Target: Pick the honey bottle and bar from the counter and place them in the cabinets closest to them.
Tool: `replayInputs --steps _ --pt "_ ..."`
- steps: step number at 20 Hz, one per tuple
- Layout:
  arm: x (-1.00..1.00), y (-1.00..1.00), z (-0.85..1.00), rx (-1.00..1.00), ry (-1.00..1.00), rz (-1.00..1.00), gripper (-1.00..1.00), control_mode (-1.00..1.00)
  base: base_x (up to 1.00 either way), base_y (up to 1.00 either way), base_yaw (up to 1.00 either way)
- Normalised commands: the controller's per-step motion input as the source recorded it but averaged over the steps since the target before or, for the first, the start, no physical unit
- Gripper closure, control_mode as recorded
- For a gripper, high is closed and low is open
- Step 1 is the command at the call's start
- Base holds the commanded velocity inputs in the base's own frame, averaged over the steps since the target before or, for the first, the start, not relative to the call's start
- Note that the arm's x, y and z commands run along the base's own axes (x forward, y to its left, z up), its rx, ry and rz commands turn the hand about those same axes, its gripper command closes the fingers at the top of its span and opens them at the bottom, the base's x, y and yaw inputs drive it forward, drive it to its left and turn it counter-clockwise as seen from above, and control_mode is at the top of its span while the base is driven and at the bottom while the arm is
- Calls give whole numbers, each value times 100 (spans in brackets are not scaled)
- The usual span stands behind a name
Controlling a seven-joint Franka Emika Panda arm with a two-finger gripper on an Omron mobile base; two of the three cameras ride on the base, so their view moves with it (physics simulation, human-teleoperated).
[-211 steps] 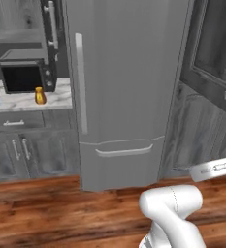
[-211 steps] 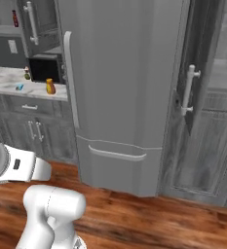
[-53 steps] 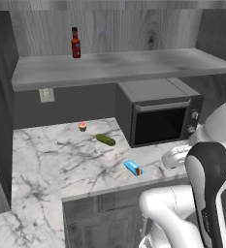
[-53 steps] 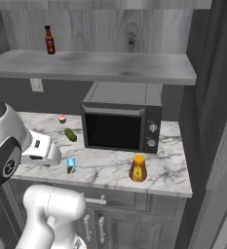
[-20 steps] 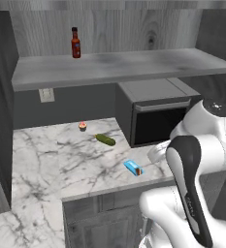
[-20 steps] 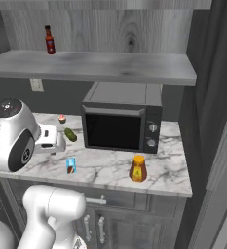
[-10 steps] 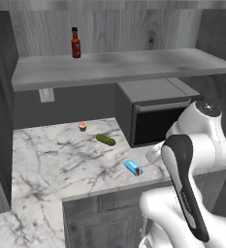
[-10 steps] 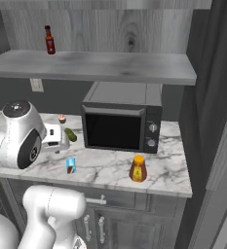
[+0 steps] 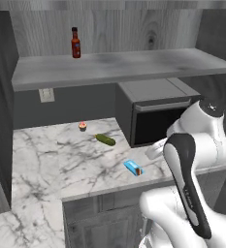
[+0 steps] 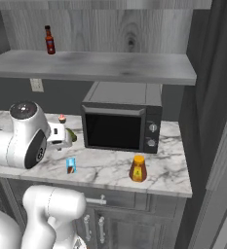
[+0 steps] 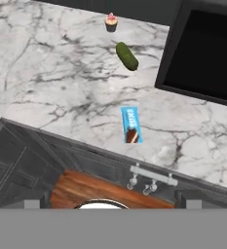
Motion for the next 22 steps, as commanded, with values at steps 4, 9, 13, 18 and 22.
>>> replayInputs --steps 4,9,13,18,22 --pt "-77 -1 -31 17 -23 0 -100 -100 0 0 0" --pt "-98 1 -64 4 -28 0 -100 -100 0 0 0" --pt "-24 9 -83 -7 -30 -4 -100 -100 0 0 0" --pt "25 3 -62 -9 -35 -14 -100 -100 0 0 0" --pt "29 0 -69 -3 -32 -14 -100 -100 0 0 0"
